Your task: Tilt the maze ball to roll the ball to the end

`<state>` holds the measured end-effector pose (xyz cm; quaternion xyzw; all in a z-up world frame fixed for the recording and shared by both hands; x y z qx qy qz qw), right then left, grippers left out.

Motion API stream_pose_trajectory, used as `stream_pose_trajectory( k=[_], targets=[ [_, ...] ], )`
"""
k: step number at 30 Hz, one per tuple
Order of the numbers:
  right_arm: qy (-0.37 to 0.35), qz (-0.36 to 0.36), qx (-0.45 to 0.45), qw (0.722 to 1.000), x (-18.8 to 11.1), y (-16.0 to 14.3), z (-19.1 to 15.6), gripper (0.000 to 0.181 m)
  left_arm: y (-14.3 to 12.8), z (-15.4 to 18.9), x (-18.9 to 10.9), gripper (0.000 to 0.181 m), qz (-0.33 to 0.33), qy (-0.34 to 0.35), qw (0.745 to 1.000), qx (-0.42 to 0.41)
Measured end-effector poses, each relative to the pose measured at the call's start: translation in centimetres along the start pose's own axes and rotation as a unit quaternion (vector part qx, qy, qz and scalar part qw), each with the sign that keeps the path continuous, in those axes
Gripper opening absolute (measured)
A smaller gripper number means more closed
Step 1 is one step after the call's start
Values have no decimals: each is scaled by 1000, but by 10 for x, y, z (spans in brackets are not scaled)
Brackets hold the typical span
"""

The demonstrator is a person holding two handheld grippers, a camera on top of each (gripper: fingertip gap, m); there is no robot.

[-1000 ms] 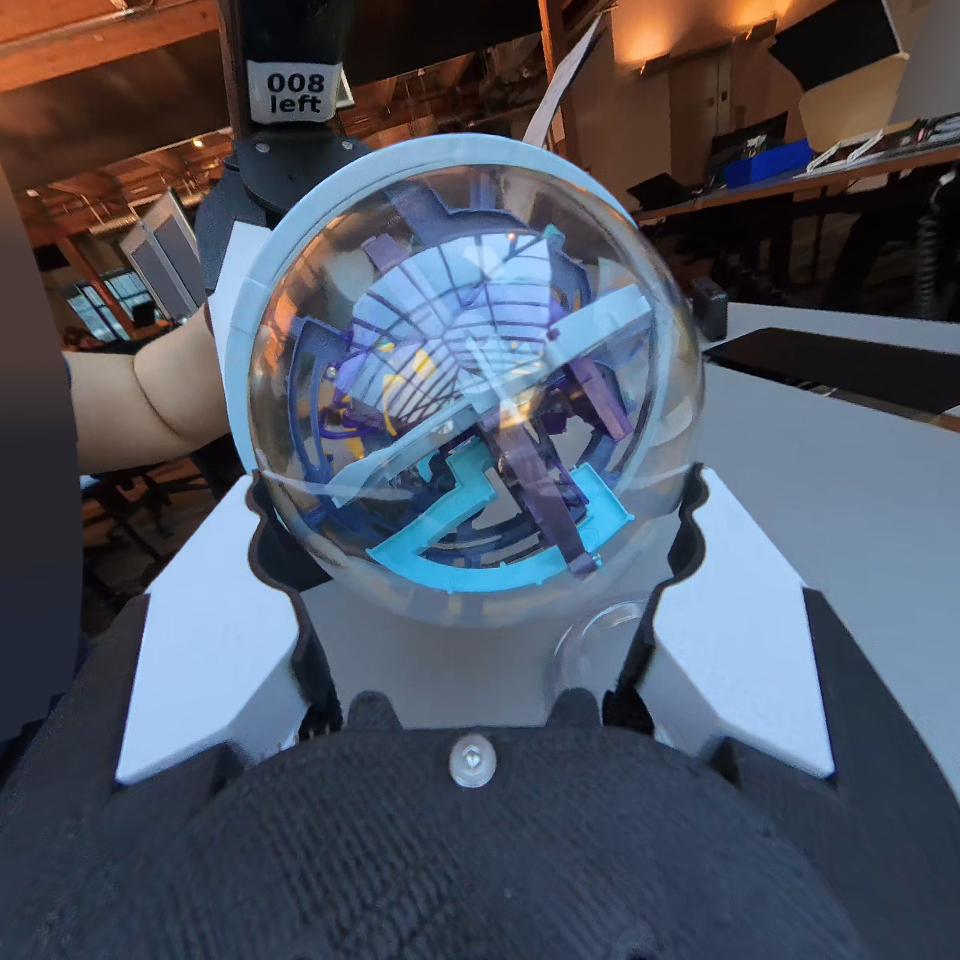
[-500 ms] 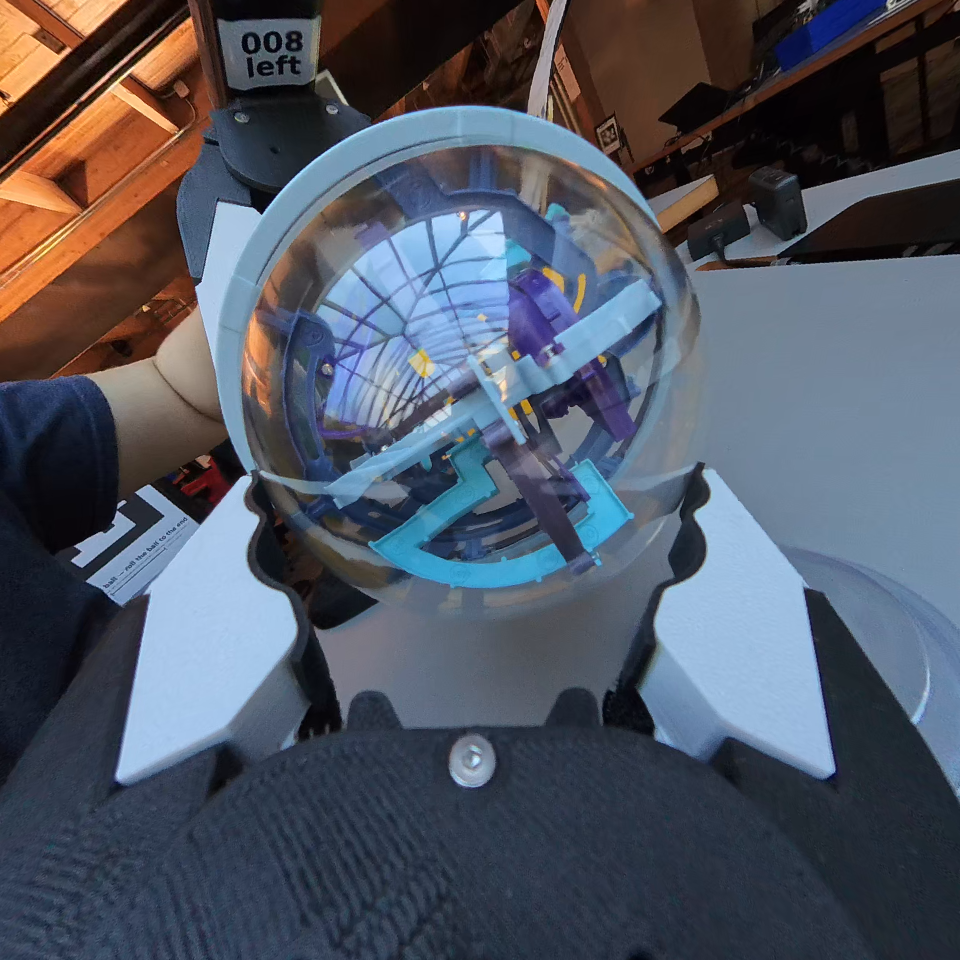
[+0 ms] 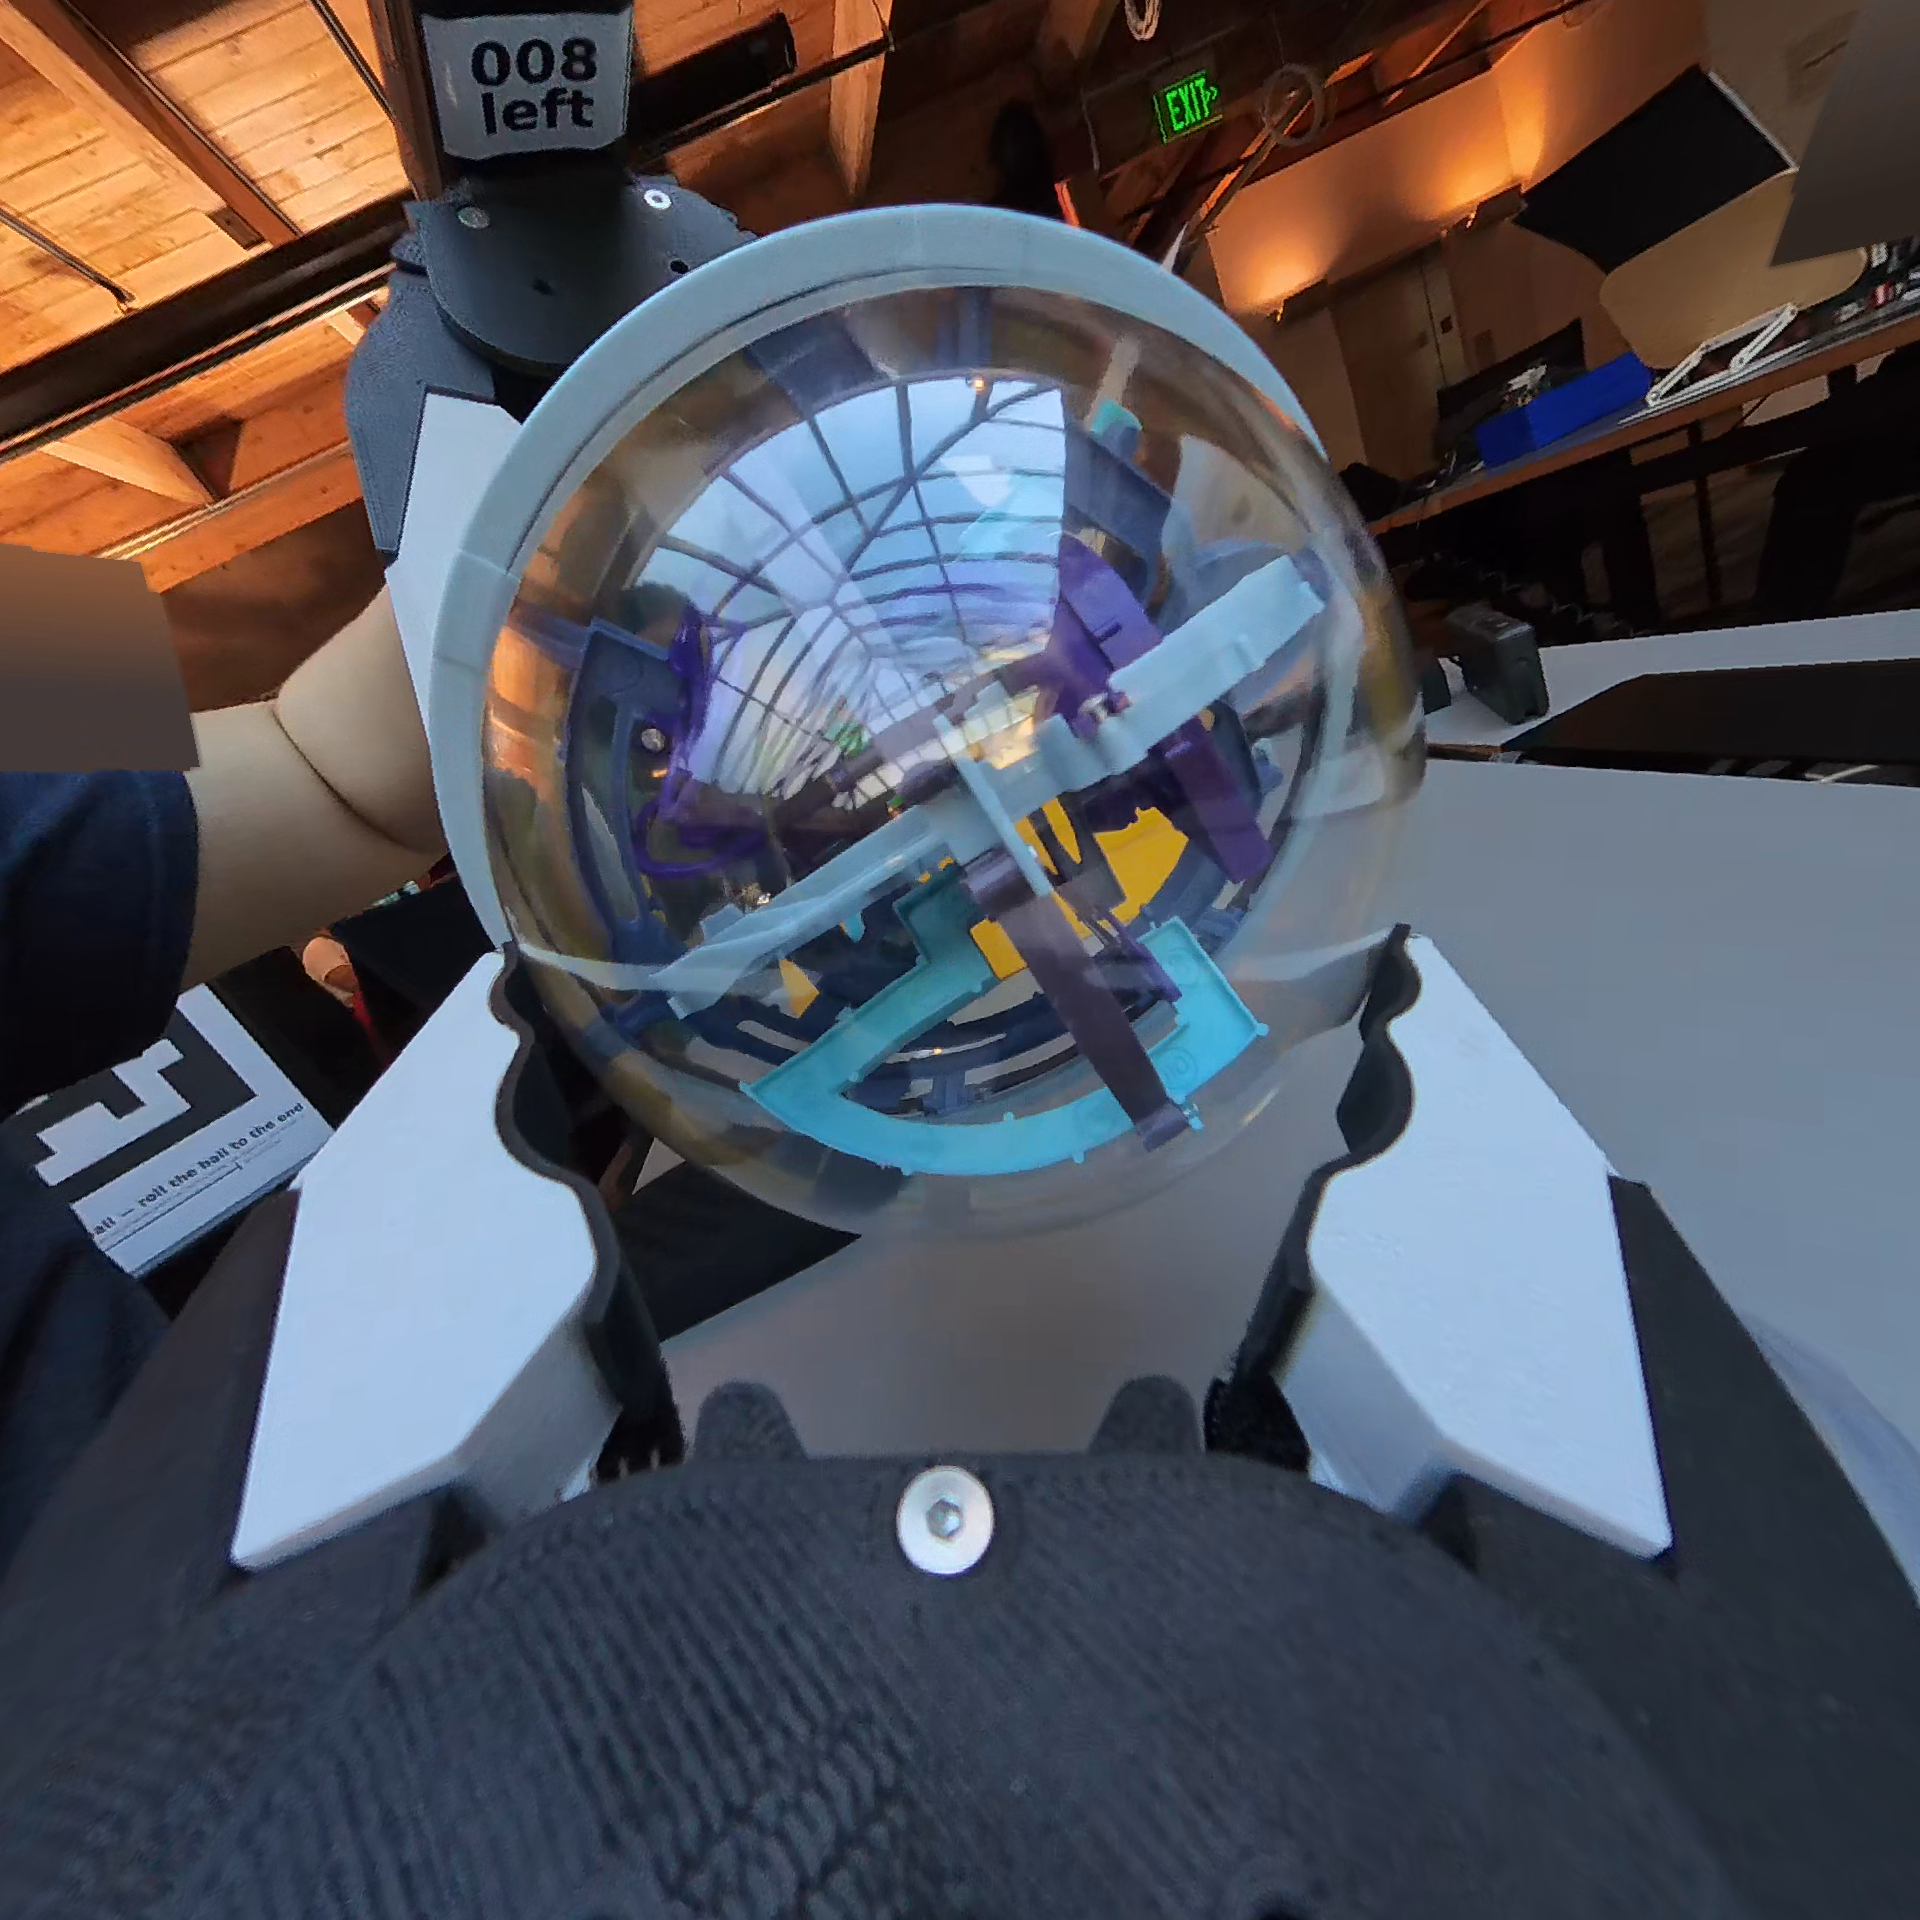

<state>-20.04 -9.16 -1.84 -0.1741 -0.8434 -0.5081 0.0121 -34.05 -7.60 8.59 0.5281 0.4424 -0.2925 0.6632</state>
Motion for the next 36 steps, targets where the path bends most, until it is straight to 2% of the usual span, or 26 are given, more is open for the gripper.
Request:
stream_pose_trajectory(
  k=[8,15,29,32,36],
  targets=[
    [5,25,-28,999,-3,-4,-8,156,3,13,-3,152,-8,26,999,27],
    [-4,41,-69,997,-4,-8,-18,156,-3,24,-6,152,11,47,997,61],
    [-33,85,-200,976,-9,-6,-42,153,-3,51,-18,152,41,117,976,179],
    [-27,81,-182,980,-8,-5,-40,153,-1,50,-19,152,34,111,979,167],
    [-15,78,-114,990,-8,-2,-33,153,7,39,-18,152,12,72,991,115]
  ],
)
Point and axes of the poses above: each gripper's, where its closed fingertips meet, x out along the fingers, y out of its top, z = x × y across the jaws, the point moved 9 cm from there along -x, back along the fingers, and after that the axes turned 4 degrees about x, right-handed, at the moved point
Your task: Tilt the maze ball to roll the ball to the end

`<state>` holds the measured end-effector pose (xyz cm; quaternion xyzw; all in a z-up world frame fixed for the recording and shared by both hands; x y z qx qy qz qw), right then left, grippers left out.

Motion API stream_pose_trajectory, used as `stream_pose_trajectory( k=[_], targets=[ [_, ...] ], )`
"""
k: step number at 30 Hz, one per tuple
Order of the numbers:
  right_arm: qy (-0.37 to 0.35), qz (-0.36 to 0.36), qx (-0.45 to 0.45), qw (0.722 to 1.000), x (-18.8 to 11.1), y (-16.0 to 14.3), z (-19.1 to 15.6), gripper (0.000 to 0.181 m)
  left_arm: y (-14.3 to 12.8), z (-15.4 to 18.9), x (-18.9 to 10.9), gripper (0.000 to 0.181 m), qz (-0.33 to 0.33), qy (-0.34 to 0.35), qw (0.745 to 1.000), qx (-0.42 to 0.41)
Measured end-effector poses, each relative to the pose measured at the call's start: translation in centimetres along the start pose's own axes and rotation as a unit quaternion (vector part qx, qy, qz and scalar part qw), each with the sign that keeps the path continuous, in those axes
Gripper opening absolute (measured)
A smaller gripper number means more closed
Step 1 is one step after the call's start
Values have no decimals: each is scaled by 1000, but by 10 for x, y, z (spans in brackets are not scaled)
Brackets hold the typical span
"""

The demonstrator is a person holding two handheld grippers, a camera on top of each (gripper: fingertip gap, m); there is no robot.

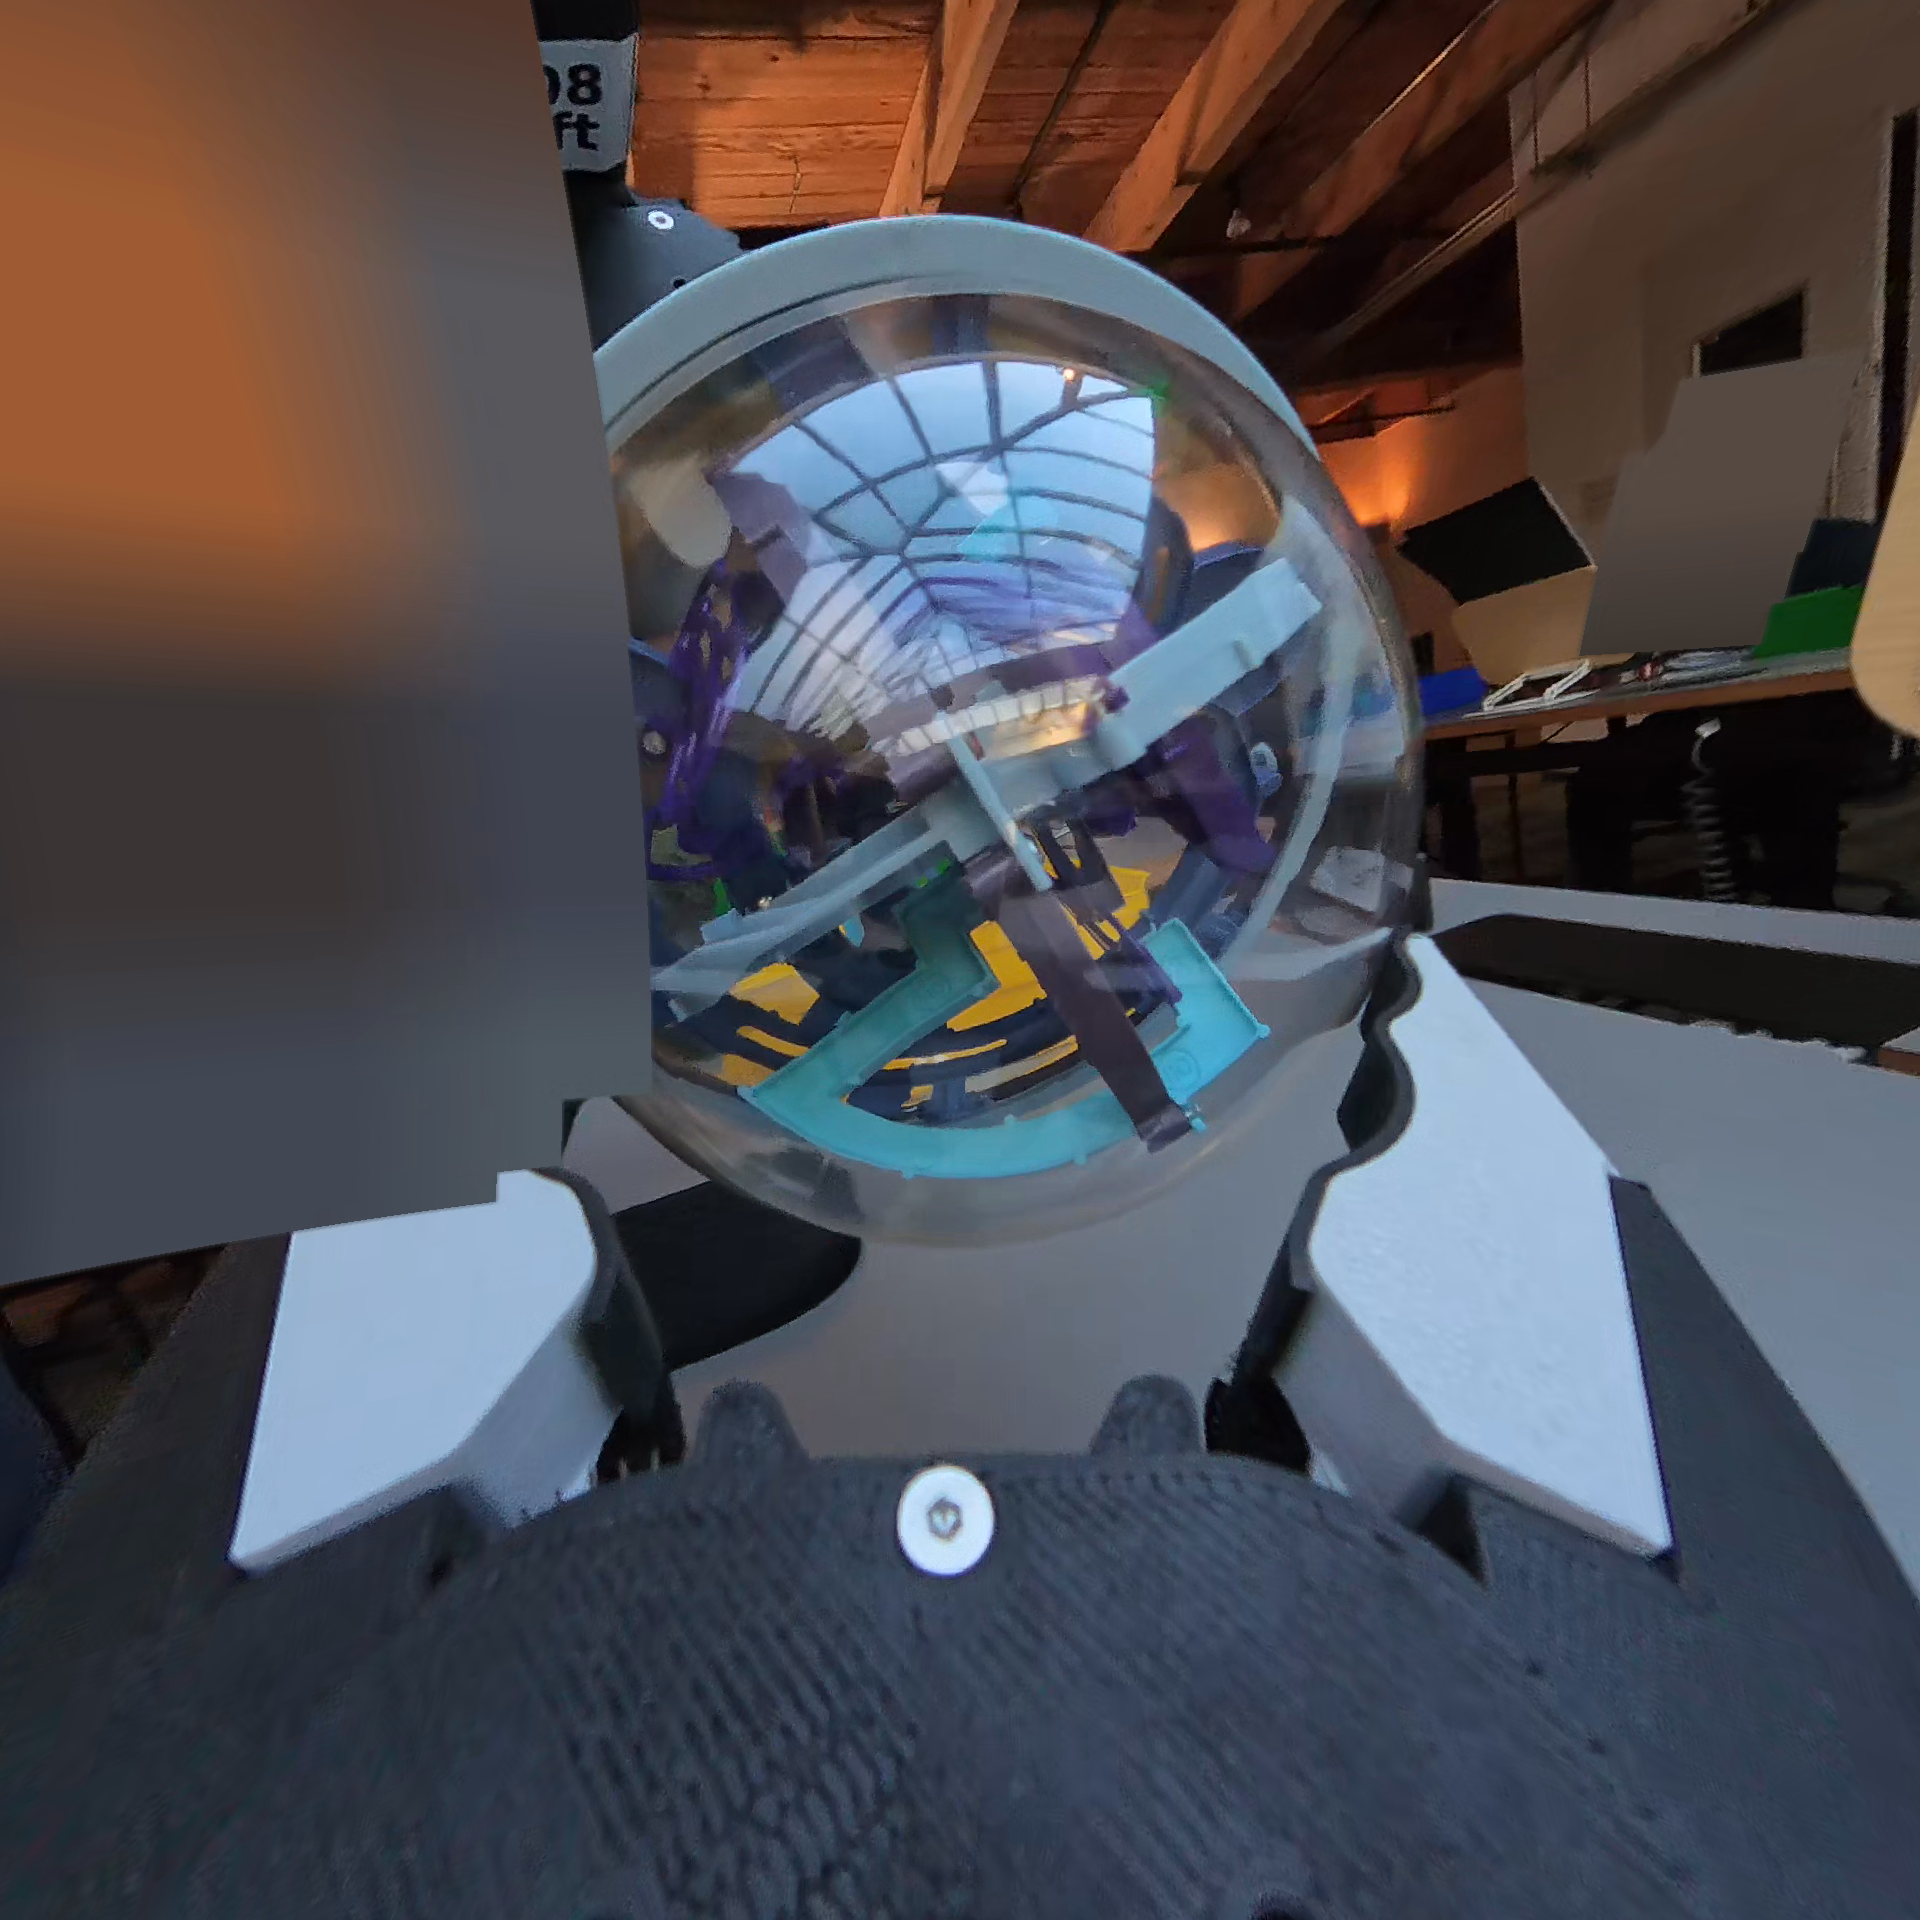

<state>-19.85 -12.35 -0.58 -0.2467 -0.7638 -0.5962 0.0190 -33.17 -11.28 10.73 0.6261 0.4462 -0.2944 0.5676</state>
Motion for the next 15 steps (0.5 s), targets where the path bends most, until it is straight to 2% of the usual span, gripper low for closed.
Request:
stream_pose_trajectory(
  k=[9,15],
  targets=[
    [17,-2,119,993,-2,-1,17,157,14,-21,10,152,-66,-63,992,-83],
    [22,1,148,989,-5,2,23,152,22,-28,12,153,-82,-77,988,-103]
  ],
)
Point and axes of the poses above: each gripper's, where its closed fingertips meet, x out along the fingers, y out of its top, z = x × y across the jaws, the point moved 9 cm from there along -x, back along the fingers, and after that the axes turned 4 degrees about x, right-handed, at the moved point
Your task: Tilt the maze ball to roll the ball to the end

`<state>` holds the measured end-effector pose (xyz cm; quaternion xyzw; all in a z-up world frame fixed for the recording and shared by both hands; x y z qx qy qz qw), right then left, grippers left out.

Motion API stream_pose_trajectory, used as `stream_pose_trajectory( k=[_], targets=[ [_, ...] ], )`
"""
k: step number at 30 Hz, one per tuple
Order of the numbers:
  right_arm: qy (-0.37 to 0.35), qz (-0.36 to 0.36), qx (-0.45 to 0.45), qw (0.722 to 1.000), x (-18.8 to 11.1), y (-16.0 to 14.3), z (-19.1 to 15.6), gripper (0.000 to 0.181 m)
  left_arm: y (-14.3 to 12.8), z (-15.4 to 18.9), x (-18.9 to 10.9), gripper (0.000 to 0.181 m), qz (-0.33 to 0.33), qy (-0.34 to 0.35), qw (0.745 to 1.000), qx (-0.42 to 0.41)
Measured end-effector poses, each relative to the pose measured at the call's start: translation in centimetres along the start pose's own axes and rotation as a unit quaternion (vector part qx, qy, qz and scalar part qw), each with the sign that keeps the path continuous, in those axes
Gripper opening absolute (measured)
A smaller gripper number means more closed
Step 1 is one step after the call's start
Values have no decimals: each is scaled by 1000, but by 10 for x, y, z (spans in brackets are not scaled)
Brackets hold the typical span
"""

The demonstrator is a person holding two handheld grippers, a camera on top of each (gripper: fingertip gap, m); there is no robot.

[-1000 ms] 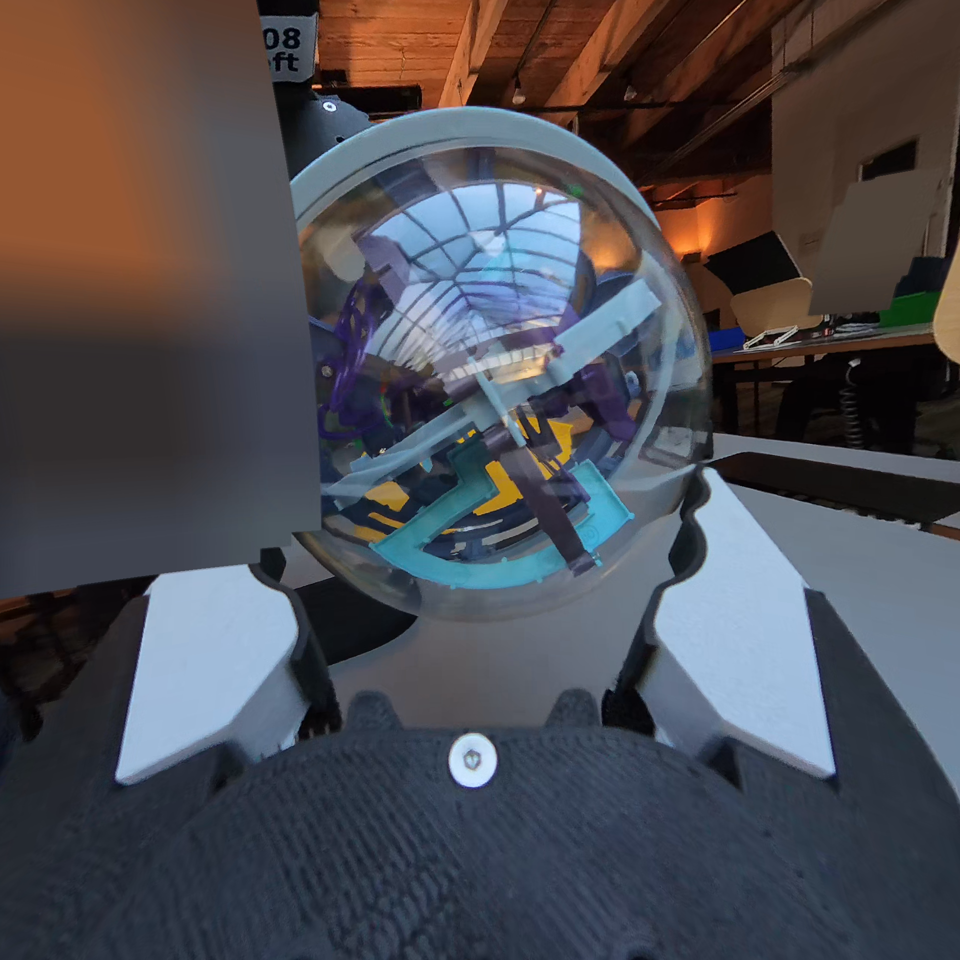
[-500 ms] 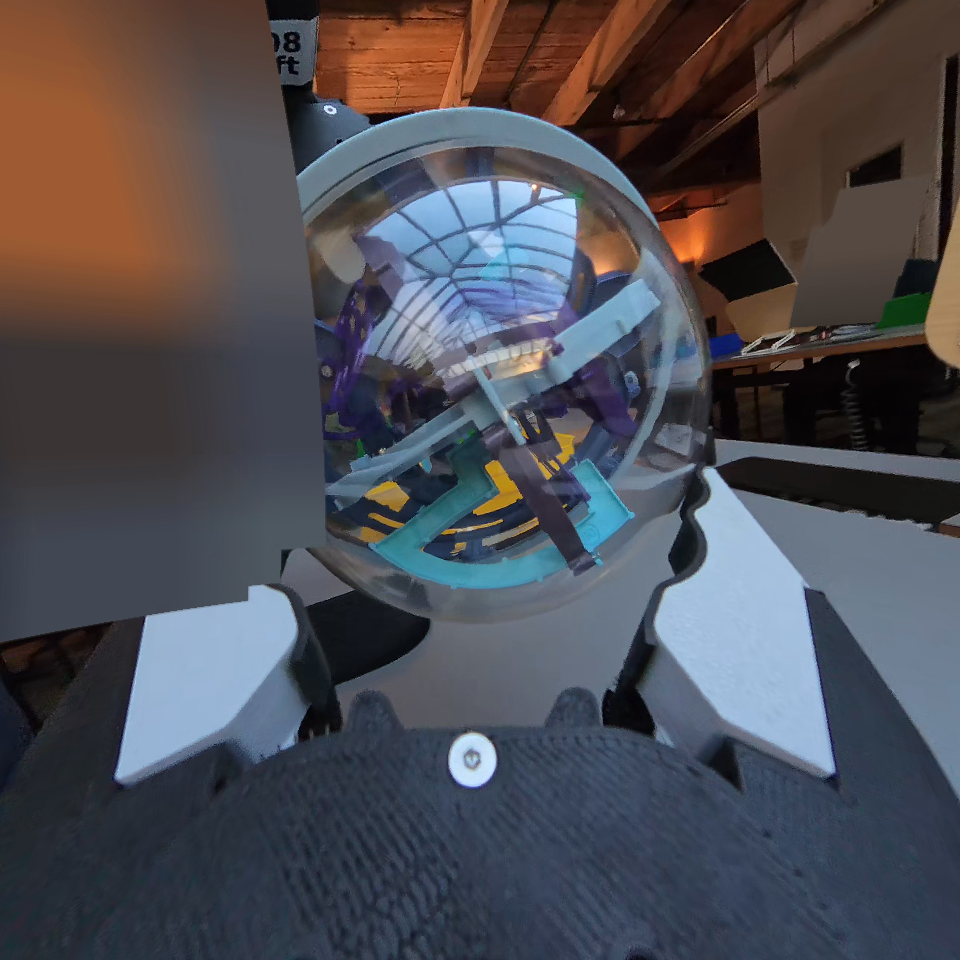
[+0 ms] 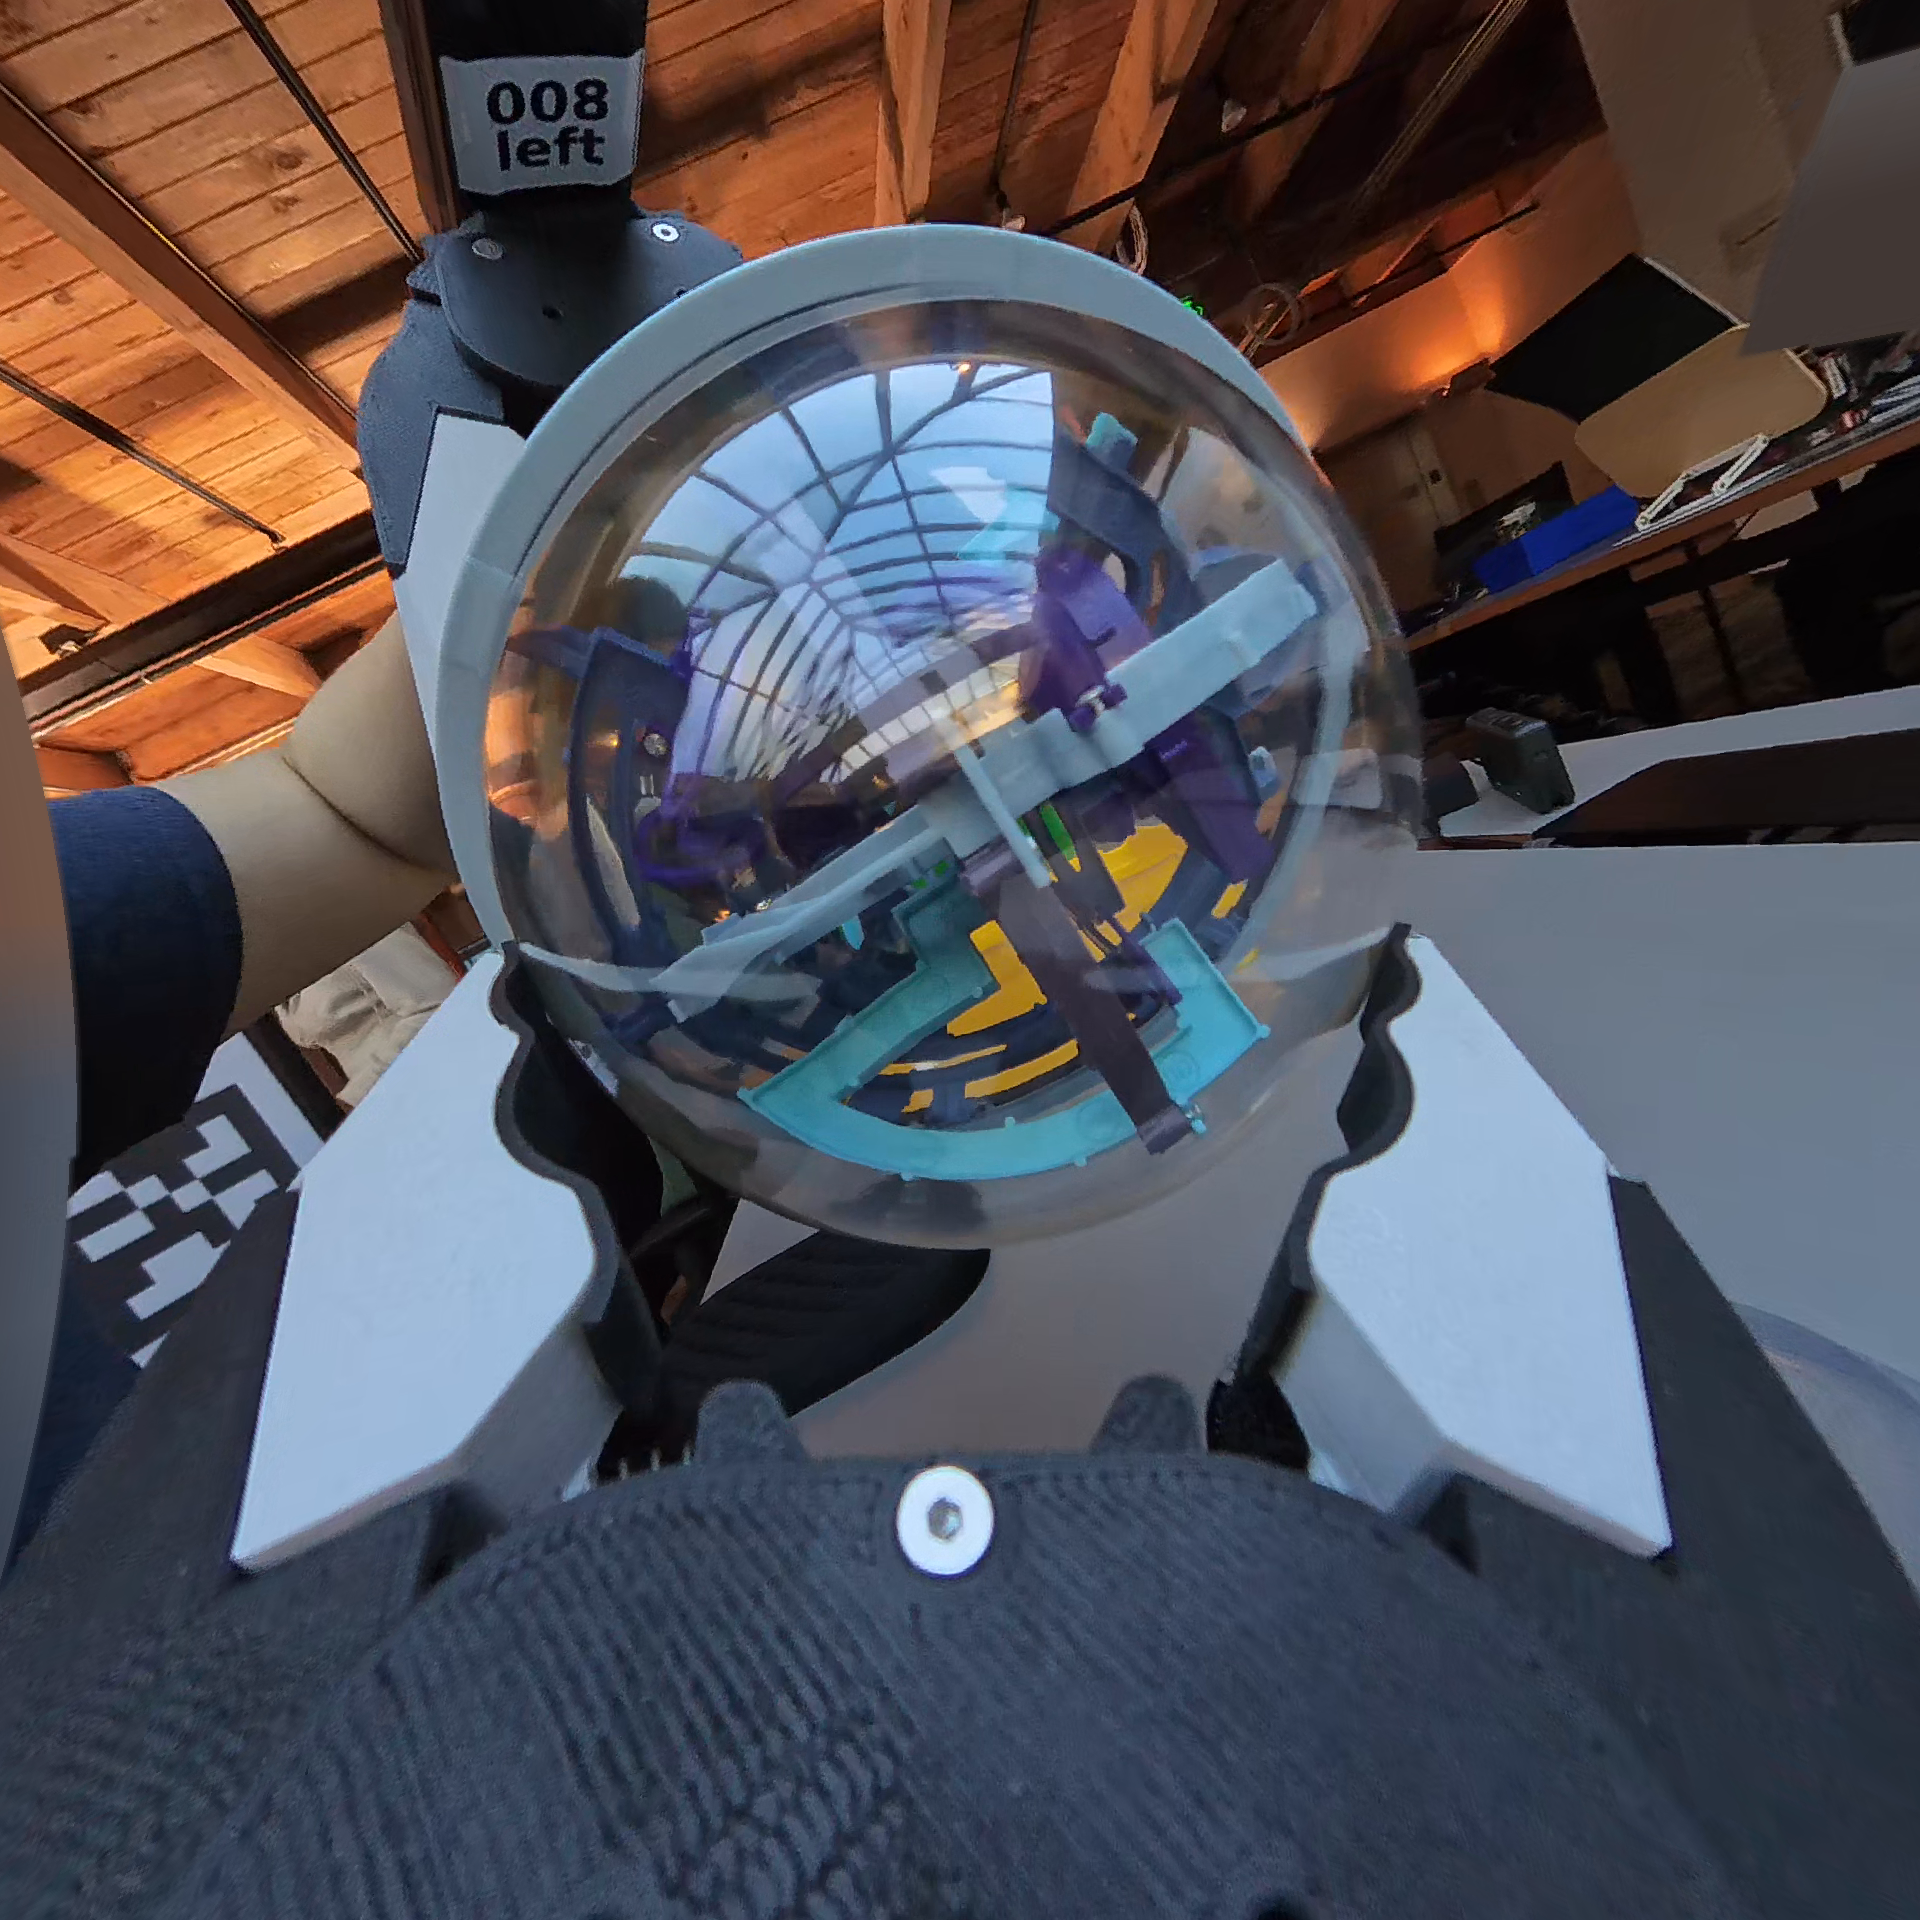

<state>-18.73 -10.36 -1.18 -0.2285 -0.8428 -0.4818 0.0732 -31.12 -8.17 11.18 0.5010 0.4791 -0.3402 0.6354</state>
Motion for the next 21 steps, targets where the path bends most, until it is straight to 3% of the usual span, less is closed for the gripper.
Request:
stream_pose_trajectory(
  k=[21],
  targets=[
    [32,0,73,997,-3,7,7,152,13,2,2,158,-55,21,998,10]
  ],
)
Point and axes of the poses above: each gripper's, where its closed fingertips meet, x out along the fingers, y out of its top, z = x × y across the jaws, the point moved 9 cm from there along -x, back along the fingers, and after that the axes turned 4 degrees about x, right-handed, at the moved point
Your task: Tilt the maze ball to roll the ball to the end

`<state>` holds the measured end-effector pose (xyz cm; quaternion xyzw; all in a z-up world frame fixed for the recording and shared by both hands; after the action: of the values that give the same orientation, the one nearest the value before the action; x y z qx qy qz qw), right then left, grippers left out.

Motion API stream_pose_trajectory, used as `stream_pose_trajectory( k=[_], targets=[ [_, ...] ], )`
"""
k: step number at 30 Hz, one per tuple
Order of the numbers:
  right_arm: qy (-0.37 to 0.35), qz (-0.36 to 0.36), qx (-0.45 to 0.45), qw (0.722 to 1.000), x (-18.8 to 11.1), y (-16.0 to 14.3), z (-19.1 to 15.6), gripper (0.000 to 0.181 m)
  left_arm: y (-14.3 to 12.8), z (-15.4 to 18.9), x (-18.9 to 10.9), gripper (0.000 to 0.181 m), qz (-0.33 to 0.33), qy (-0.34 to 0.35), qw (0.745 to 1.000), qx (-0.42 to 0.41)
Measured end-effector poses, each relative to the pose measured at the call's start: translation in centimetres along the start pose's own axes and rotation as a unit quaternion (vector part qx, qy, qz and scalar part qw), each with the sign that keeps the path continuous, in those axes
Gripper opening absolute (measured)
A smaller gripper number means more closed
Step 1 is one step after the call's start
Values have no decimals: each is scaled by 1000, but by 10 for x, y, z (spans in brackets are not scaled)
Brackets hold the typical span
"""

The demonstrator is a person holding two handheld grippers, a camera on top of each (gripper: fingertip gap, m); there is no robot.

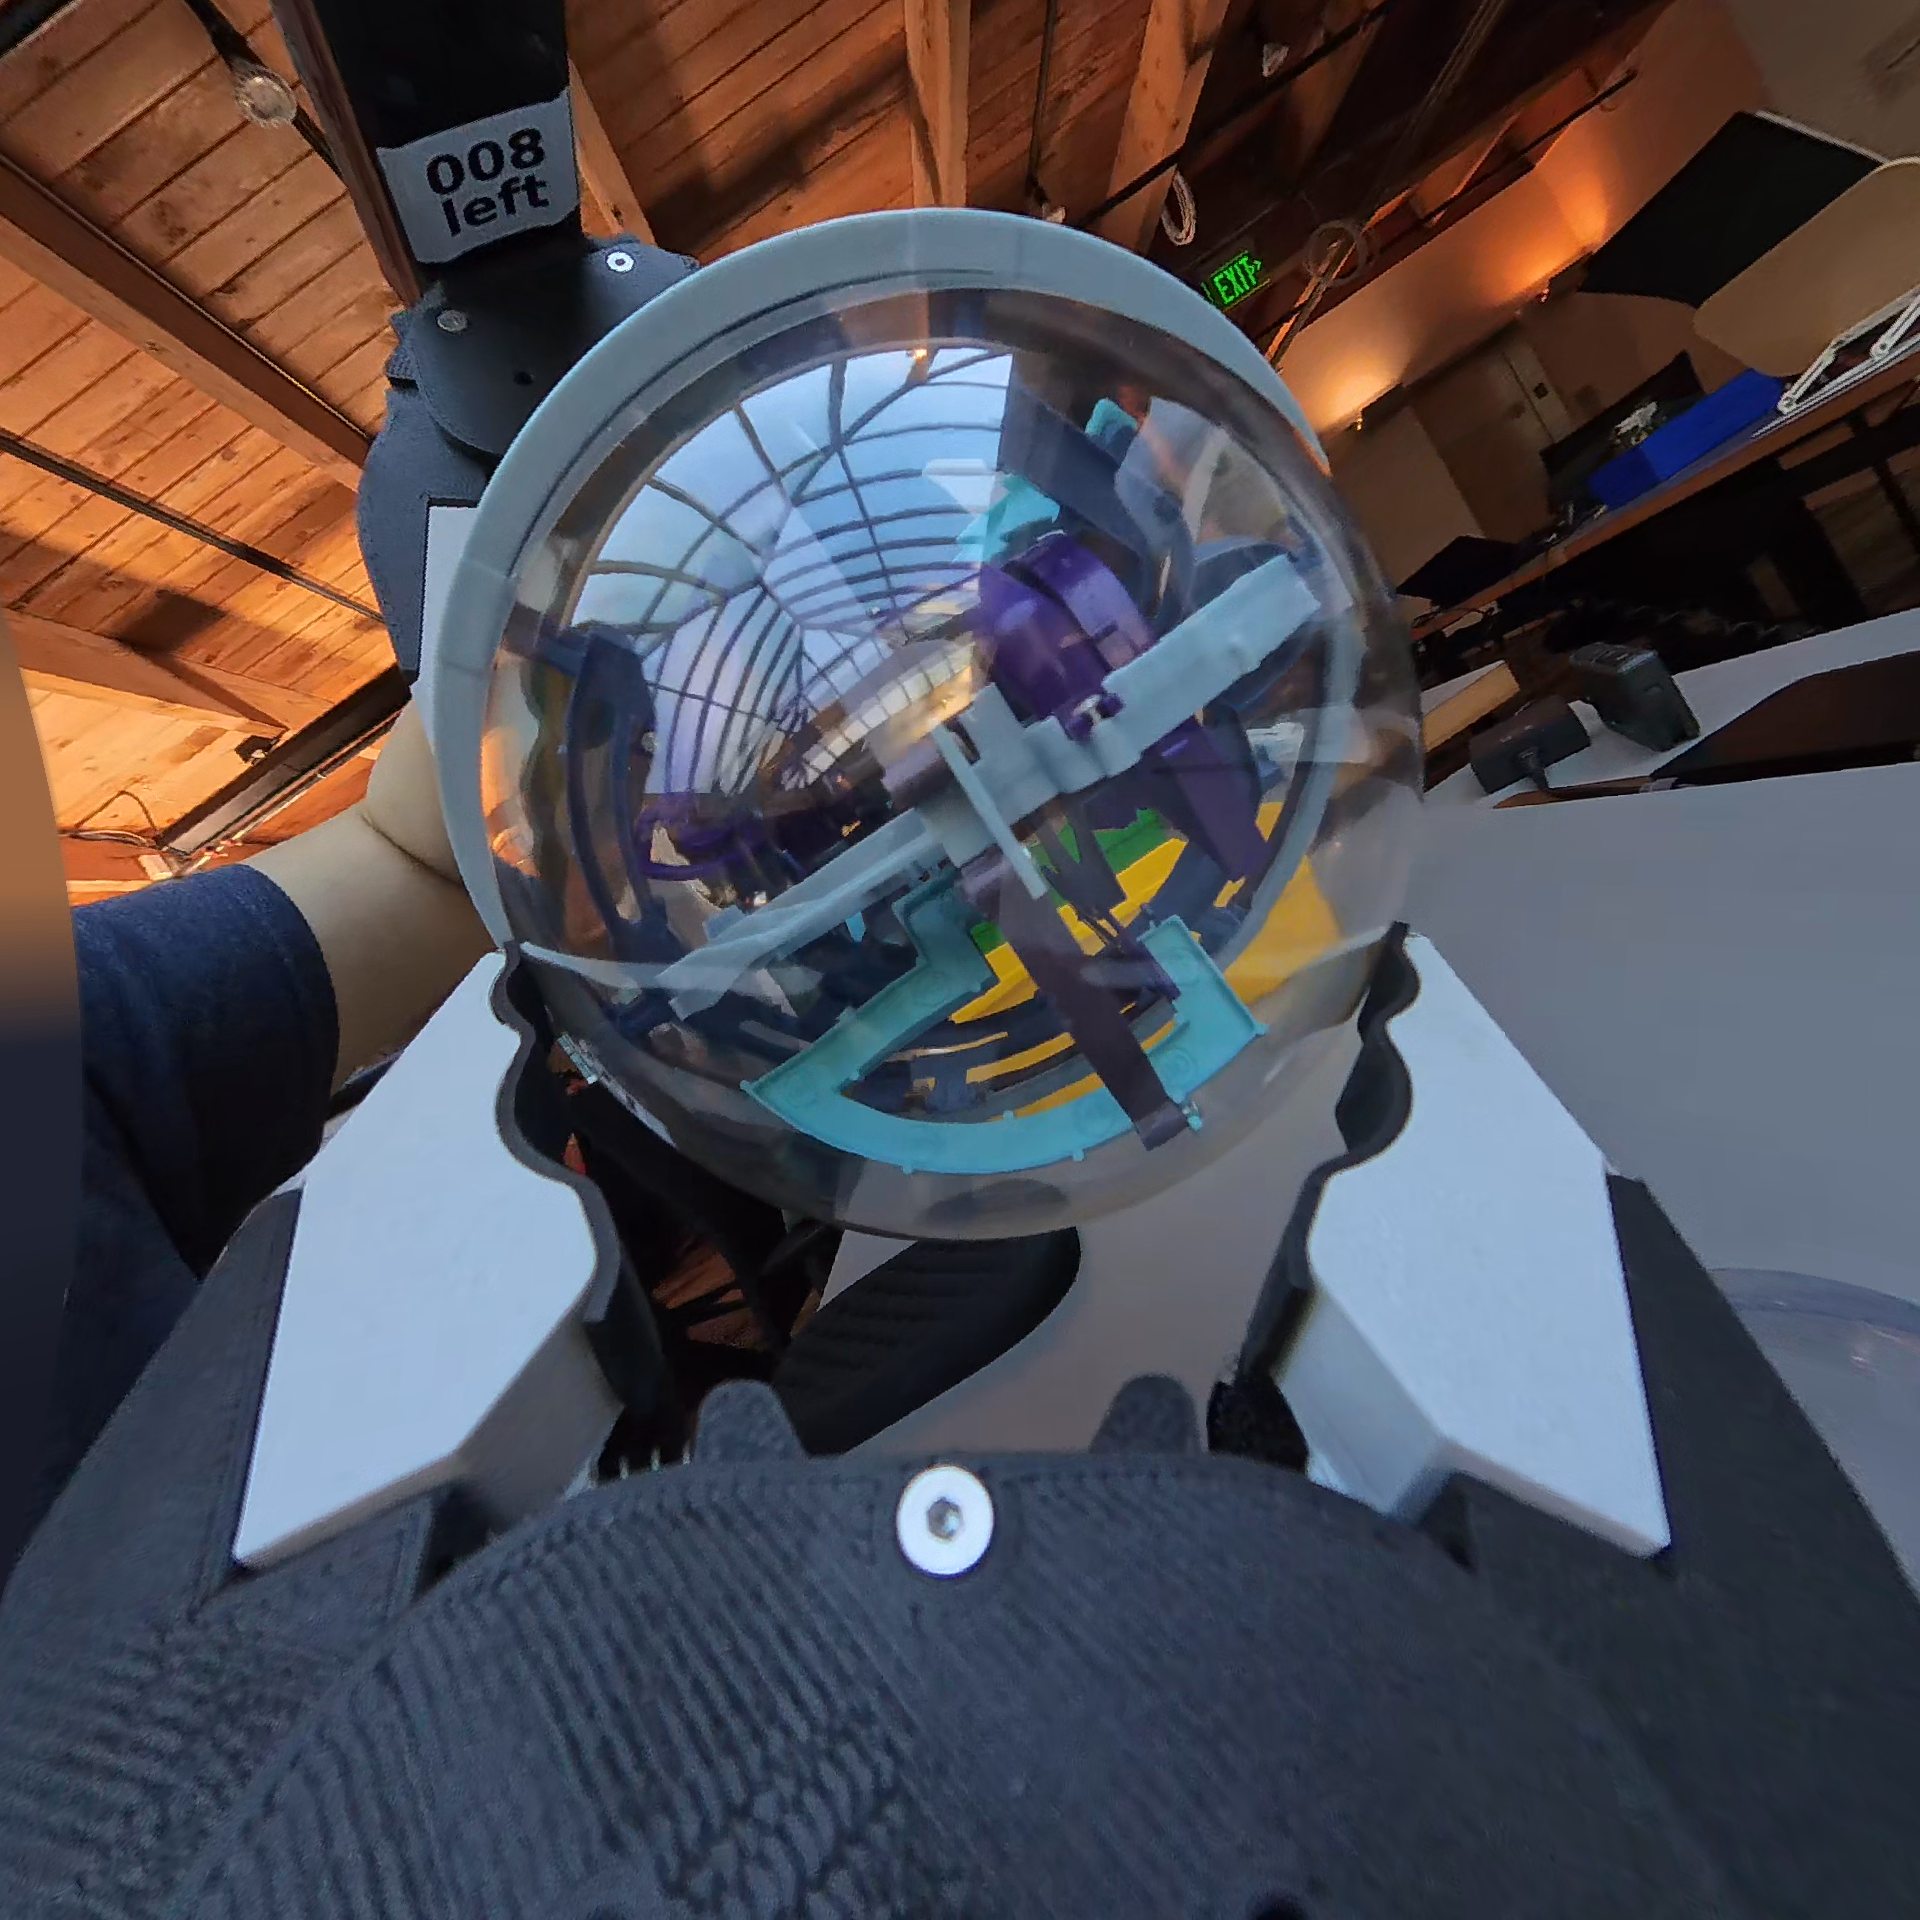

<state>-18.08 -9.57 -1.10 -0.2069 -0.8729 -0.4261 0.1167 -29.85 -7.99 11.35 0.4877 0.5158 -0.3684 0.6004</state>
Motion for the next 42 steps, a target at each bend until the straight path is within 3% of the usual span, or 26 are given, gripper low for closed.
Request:
stream_pose_trajectory(
  k=[17,42],
  targets=[
    [5,17,6,1000,-3,3,2,152,7,-1,-1,159,3,4,1000,7],
    [9,-33,170,985,-3,-4,29,154,-3,-28,27,158,3,-94,990,-103]
  ],
)
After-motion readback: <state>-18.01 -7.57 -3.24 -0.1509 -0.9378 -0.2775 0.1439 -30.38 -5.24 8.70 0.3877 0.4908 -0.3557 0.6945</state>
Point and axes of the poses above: each gripper's, where its closed fingertips meet, x out along the fingers, y out of its top, z = x × y across the jaws, the point moved 9 cm from there along -x, back along the fingers, and after that the axes turned 4 degrees about x, right-handed, at the moved point
